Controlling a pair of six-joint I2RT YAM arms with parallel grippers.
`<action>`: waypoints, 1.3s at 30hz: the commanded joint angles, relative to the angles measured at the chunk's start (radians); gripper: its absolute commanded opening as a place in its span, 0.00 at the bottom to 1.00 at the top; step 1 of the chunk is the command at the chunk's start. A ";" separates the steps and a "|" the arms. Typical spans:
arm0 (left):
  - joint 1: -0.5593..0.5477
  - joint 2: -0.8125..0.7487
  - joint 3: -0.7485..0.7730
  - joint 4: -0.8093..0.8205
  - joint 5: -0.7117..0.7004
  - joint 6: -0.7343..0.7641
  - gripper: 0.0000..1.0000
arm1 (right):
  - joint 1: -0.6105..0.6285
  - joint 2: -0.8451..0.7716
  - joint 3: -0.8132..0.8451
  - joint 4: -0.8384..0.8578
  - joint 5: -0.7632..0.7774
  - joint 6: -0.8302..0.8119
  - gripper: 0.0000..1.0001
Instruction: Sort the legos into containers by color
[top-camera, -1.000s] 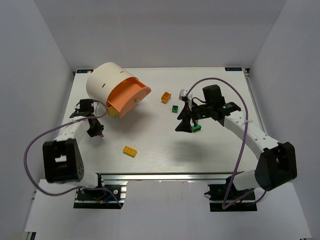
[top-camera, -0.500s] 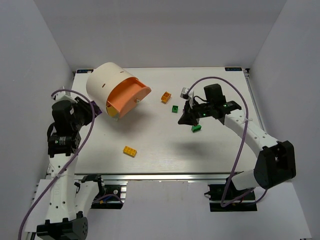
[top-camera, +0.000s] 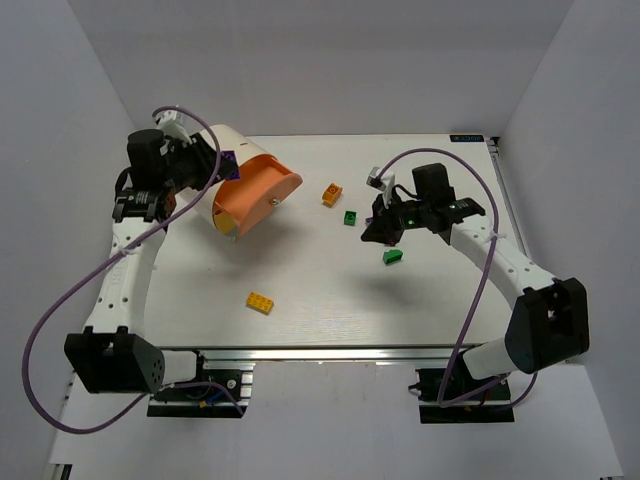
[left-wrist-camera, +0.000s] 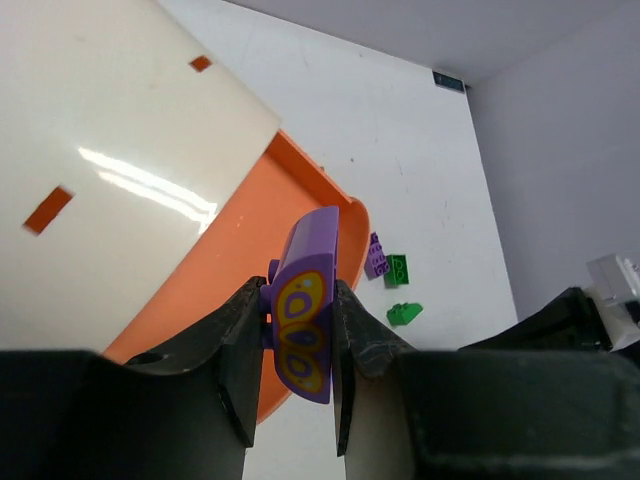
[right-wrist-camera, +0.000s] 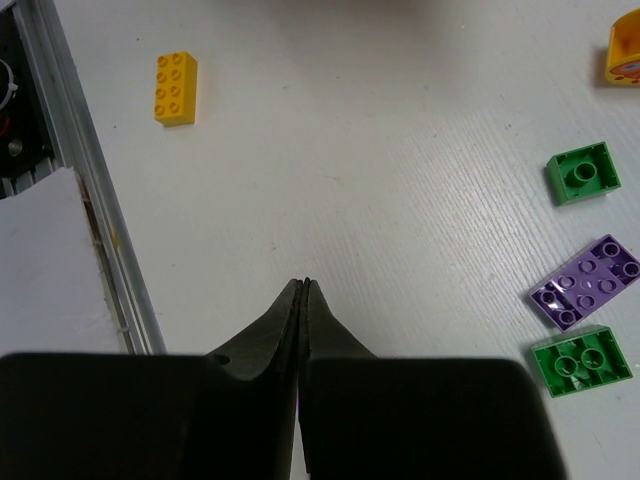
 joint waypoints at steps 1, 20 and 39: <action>-0.046 0.045 0.100 -0.006 0.033 0.086 0.07 | -0.012 -0.048 -0.002 0.017 0.009 0.010 0.00; -0.197 0.217 0.317 -0.269 -0.264 0.250 0.69 | -0.051 -0.016 0.043 -0.020 0.023 -0.021 0.50; -0.206 -0.108 0.230 -0.247 -0.188 0.004 0.62 | -0.039 0.432 0.386 -0.074 0.547 0.089 0.67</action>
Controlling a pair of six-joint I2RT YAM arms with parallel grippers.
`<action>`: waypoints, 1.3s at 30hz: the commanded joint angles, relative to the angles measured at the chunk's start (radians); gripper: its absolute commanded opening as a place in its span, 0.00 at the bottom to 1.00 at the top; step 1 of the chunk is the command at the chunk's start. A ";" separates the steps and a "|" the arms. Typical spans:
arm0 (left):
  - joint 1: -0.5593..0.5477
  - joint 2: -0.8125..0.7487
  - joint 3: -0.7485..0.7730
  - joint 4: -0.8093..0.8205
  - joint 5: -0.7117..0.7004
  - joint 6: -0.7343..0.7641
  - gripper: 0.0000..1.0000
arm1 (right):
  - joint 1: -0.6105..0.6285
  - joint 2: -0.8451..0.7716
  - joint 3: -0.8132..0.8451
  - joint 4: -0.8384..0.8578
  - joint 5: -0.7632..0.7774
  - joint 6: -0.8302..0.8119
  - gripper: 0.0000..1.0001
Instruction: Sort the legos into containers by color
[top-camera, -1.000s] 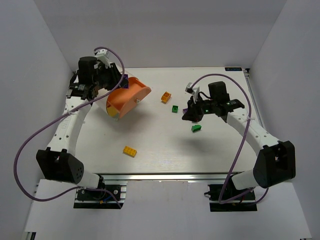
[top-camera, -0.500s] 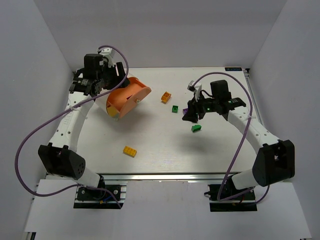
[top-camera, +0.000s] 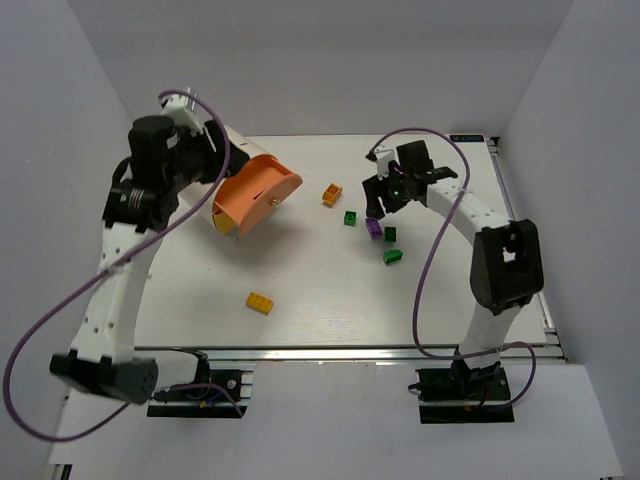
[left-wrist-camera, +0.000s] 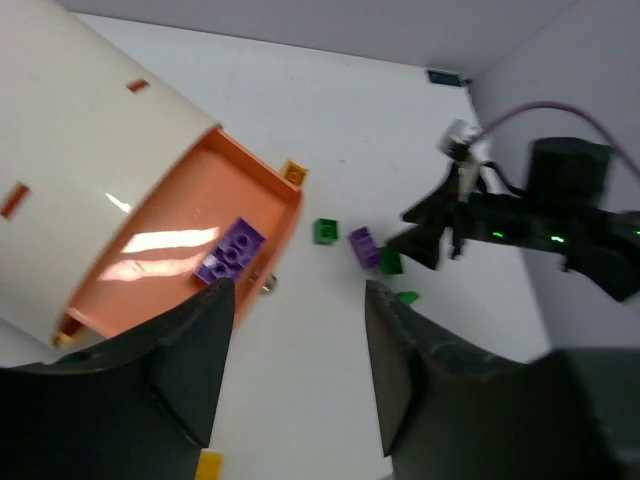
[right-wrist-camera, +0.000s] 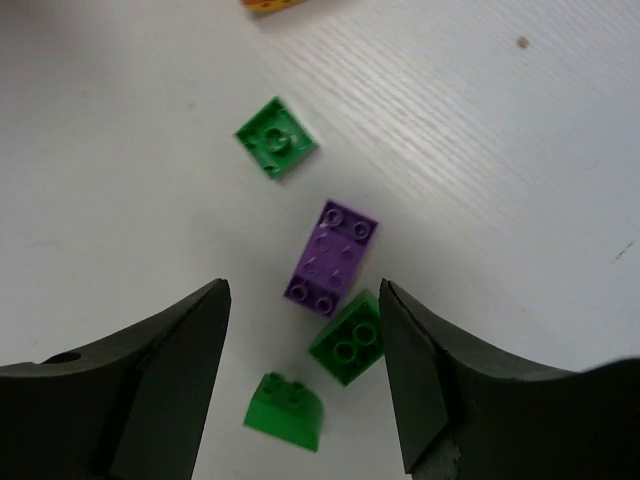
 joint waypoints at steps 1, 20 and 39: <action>-0.004 -0.166 -0.165 0.021 0.045 -0.109 0.67 | 0.006 0.084 0.108 -0.046 0.143 0.012 0.68; 0.005 -0.687 -0.675 -0.044 -0.053 -0.366 0.74 | 0.041 0.273 0.125 -0.112 0.122 0.050 0.62; 0.005 -0.786 -0.860 -0.019 -0.027 -0.453 0.75 | 0.043 0.119 0.086 -0.103 0.065 -0.048 0.00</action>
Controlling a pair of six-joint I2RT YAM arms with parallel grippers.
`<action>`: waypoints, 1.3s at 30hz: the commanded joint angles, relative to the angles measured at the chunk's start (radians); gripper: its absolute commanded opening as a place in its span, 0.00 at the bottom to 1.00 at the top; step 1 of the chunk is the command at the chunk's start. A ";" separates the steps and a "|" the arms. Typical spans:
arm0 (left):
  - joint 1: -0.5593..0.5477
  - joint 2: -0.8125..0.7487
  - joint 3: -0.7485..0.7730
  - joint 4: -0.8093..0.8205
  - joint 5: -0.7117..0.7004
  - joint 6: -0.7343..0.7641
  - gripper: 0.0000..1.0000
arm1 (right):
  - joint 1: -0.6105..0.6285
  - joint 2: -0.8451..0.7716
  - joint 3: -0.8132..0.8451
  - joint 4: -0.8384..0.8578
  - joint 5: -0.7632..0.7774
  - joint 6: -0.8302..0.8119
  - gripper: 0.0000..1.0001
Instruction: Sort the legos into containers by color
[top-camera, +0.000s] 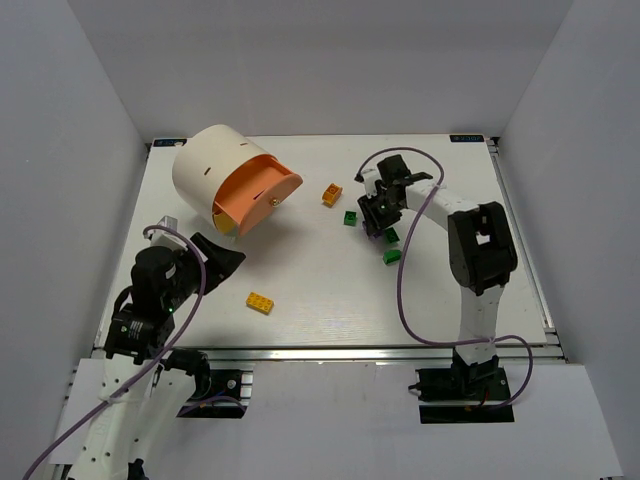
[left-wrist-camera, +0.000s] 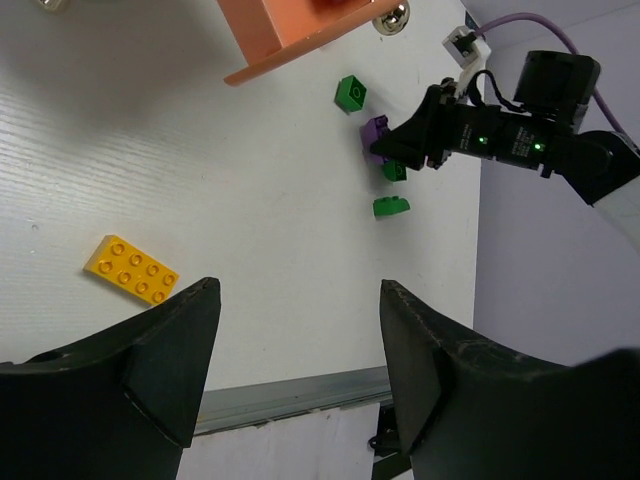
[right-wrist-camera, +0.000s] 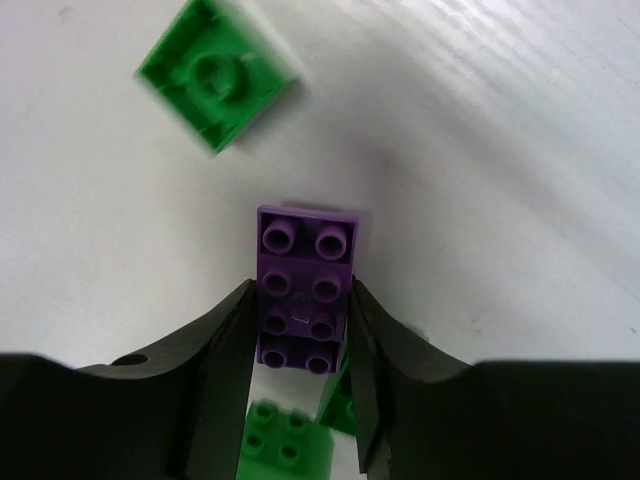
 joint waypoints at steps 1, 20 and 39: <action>0.005 -0.025 -0.022 -0.004 0.015 -0.016 0.75 | 0.003 -0.178 -0.024 -0.013 -0.129 -0.107 0.00; 0.005 -0.087 -0.212 0.105 0.087 -0.088 0.76 | 0.296 -0.123 0.506 0.419 -0.328 0.001 0.00; 0.005 -0.099 -0.183 0.169 0.085 -0.121 0.77 | 0.411 0.008 0.583 0.440 -0.248 0.069 0.56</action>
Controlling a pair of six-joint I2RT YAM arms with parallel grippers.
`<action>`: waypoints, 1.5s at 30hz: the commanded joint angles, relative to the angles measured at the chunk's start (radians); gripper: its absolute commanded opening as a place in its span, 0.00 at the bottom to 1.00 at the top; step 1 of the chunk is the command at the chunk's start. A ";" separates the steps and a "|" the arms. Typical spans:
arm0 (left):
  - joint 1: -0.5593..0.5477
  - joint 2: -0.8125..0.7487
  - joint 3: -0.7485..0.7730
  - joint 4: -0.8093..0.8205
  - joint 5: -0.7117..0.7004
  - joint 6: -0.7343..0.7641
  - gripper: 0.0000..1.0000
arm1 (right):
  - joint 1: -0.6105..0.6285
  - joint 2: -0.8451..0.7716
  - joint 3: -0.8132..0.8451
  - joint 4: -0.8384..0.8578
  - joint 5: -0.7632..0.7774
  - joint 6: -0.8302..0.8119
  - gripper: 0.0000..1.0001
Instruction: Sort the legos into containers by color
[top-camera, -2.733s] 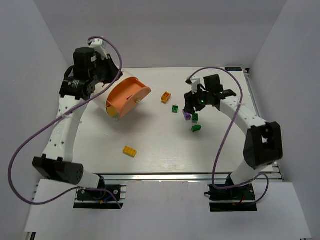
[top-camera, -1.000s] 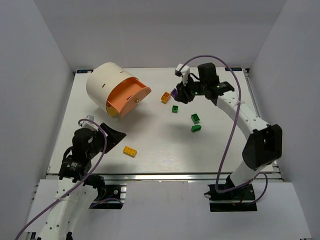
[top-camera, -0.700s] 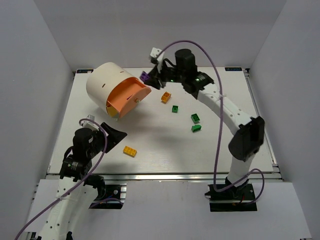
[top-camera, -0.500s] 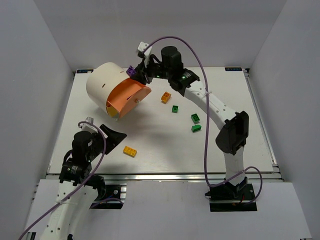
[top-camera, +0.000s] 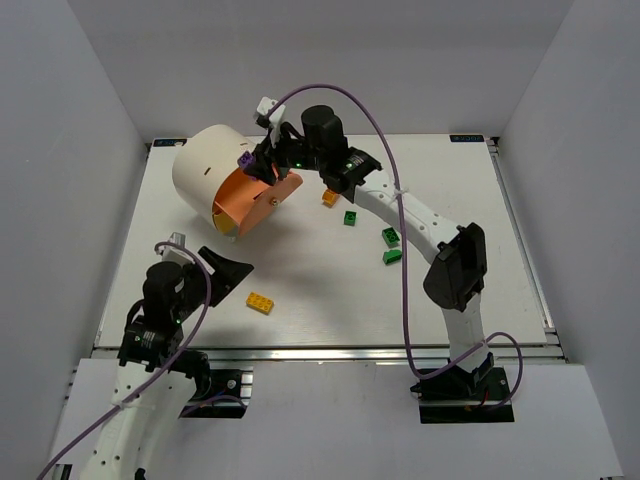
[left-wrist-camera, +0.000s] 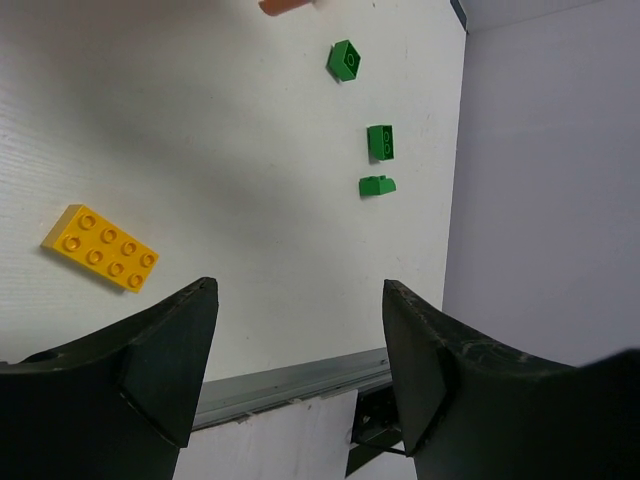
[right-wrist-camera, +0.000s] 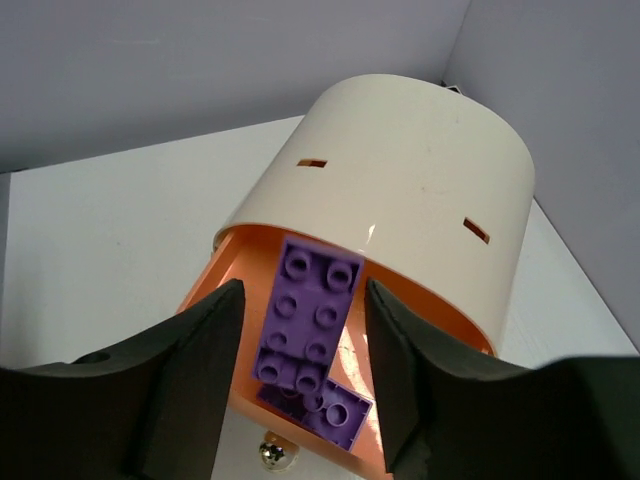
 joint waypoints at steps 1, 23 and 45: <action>0.005 0.060 0.046 0.080 0.013 -0.002 0.76 | -0.001 0.025 0.035 0.036 0.016 0.018 0.58; -0.015 0.559 0.385 0.296 0.109 0.124 0.07 | -0.215 -0.475 -0.574 0.135 0.226 0.215 0.00; -0.227 1.019 0.969 -0.094 -0.045 0.551 0.16 | -0.347 -0.621 -0.801 0.124 0.132 0.238 0.00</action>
